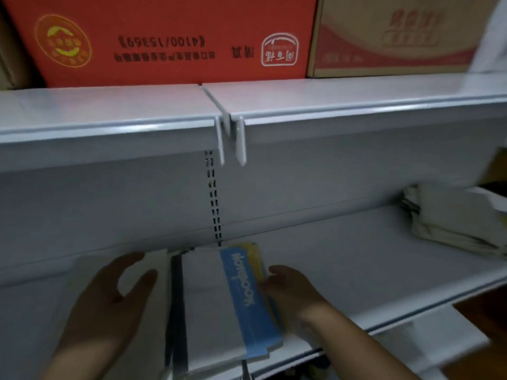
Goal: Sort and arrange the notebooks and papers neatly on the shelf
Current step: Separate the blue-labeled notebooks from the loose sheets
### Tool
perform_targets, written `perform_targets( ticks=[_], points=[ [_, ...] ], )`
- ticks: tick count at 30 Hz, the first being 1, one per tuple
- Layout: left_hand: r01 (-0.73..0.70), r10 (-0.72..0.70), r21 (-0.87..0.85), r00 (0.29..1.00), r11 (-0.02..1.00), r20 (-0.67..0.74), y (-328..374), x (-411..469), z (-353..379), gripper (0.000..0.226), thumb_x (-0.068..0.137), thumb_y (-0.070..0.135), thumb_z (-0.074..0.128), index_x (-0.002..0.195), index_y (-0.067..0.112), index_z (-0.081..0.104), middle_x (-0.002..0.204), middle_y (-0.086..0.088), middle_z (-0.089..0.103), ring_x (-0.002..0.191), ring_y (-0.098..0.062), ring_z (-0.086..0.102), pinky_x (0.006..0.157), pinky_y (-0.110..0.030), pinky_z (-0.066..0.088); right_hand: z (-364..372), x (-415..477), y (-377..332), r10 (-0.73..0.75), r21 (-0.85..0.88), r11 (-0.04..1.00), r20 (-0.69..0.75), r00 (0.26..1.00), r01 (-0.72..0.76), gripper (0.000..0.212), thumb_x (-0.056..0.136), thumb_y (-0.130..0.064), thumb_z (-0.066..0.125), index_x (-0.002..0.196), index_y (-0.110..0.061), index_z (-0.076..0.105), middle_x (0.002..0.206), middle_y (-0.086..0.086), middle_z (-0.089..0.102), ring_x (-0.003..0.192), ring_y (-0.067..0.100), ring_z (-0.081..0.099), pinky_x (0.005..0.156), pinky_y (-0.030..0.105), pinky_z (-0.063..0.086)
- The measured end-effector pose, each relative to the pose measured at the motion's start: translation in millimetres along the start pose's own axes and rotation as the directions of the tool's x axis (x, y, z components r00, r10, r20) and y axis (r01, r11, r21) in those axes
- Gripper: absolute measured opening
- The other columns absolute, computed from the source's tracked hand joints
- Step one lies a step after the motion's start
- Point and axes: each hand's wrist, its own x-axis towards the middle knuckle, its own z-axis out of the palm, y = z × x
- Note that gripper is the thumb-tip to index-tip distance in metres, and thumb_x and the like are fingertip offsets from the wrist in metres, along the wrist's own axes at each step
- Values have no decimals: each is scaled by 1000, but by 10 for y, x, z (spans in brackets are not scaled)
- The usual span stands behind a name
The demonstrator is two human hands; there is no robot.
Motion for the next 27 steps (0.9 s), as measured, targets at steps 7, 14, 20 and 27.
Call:
perform_targets(
  ticks=[7, 14, 20, 27],
  points=[
    [-106, 124, -77, 946, 991, 300, 531, -62, 808, 23, 81, 31, 64, 101, 38, 56, 135, -9, 54, 100, -27, 58, 80, -33, 42, -428, 52, 77, -51, -61, 997, -30, 998, 49, 55, 86, -25, 63, 135, -14, 43, 135, 12, 53, 103, 10, 51, 87, 20, 40],
    [-245, 254, -71, 895, 967, 365, 1331, -395, 2036, 32, 80, 24, 68, 97, 48, 54, 128, -5, 59, 96, -18, 51, 91, -33, 38, -1983, 9, 344, -169, 7, 984, -274, 947, 178, 46, 88, -26, 60, 131, -17, 47, 130, 3, 55, 117, 16, 54, 85, 17, 49],
    [-365, 347, -80, 760, 927, 550, 2399, -726, 3620, 44, 90, 32, 55, 133, 24, 48, 137, 4, 48, 111, -8, 47, 92, -18, 33, -3486, -178, 690, -277, -76, 958, -496, 823, 276, 38, 84, -21, 64, 121, -16, 56, 117, 3, 64, 111, 16, 59, 89, 25, 48],
    [-245, 171, 65, 819, 967, 547, 2903, -697, 4621, 75, 88, 50, 49, 143, 5, 30, 148, -13, 38, 134, -25, 39, 110, -32, 30, -4625, -38, 1162, -269, -456, 890, -572, 775, -28, 51, 80, -33, 57, 126, -11, 55, 128, 11, 55, 122, 31, 49, 99, 35, 43]
  ],
)
